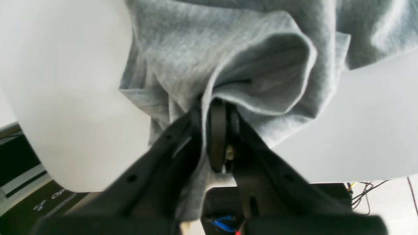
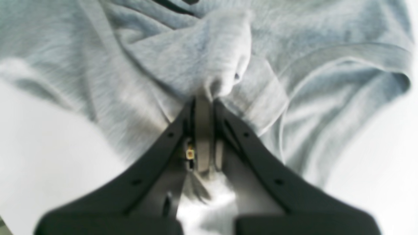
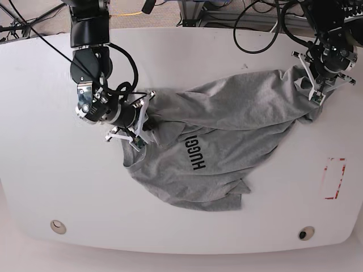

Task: Fold the T-shirt properly
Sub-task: 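Move the right gripper to the shirt collar and pinch it, then drag the shirt shoulders away from the table edge with both grippers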

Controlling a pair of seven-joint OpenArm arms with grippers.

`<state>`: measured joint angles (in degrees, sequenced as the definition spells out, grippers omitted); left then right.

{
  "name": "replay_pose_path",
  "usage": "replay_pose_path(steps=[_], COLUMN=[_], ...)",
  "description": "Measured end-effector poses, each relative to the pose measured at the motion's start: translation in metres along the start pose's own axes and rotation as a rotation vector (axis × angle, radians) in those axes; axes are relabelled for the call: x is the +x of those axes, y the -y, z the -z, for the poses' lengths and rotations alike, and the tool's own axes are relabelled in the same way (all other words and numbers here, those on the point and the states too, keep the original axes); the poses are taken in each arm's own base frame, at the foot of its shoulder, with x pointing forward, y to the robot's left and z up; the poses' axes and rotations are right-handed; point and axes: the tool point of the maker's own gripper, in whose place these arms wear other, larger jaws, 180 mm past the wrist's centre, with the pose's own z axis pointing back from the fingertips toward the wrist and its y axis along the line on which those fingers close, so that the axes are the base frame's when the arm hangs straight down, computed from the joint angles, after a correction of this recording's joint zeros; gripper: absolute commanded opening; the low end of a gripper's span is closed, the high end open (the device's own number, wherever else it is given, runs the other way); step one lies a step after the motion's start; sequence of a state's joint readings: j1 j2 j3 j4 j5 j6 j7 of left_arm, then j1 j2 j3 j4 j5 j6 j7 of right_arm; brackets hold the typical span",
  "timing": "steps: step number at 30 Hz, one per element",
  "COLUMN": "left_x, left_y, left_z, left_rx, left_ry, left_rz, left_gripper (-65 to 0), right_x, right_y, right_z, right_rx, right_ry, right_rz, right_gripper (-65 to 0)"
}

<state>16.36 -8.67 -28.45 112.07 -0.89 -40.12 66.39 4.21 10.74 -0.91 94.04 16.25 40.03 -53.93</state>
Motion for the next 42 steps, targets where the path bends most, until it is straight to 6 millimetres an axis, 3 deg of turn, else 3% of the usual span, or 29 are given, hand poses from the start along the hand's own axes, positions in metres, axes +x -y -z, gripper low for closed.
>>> replay_pose_path(steps=[4, 8, 13, 20, 26, 29, 32, 34, 38, 40, 42], left_x=[-0.003, -0.008, -0.037, -0.074, -0.082, -0.08, -0.081, -0.082, -0.081, -0.081, -0.082], left_y=[-0.003, 0.0, -0.003, -0.006, -0.002, -0.001, 0.0, 0.0, 0.001, 0.001, 0.0], left_z=[-0.001, -0.001, -0.004, -0.012, -0.013, -0.012, -0.012, -0.012, -0.011, -0.012, -0.012], left_rx=[0.008, -0.001, 0.005, 0.015, -0.002, -0.005, -0.005, -0.002, -0.004, -0.002, 0.001], left_ry=[-0.009, -0.022, -0.139, -0.246, -0.259, -0.254, -0.259, -0.269, -0.273, -0.274, -0.275], left_rz=[0.006, 0.006, -0.017, -0.048, -0.053, -0.049, -0.048, -0.038, -0.028, -0.027, -0.028], left_gripper=[-64.6, -64.6, -64.6, -64.6, -64.0, -63.9, -61.5, -54.3, -36.7, -27.4, -21.8], right_x=[-0.02, -0.038, -0.076, -0.13, -0.15, -0.152, -0.155, -0.158, -0.153, -0.146, -0.135], right_y=[-0.003, -0.016, -0.03, -0.031, -0.027, -0.029, -0.029, -0.029, -0.026, -0.023, -0.025], right_z=[-0.029, -0.046, -0.062, -0.085, -0.1, -0.101, -0.102, -0.103, -0.108, -0.111, -0.11], right_rx=[-0.065, -0.079, -0.084, -0.133, -0.171, -0.169, -0.172, -0.178, -0.176, -0.166, -0.138], right_ry=[-0.051, -0.068, -0.118, -0.206, -0.223, -0.227, -0.238, -0.247, -0.181, -0.132, -0.079], right_rz=[-0.01, 0.004, 0.071, 0.205, 0.275, 0.278, 0.276, 0.279, 0.356, 0.384, 0.402], right_gripper=[-65.0, -65.0, -65.0, -65.0, -64.4, -57.9, -43.3, -30.9, -14.6, -9.5, -8.4])
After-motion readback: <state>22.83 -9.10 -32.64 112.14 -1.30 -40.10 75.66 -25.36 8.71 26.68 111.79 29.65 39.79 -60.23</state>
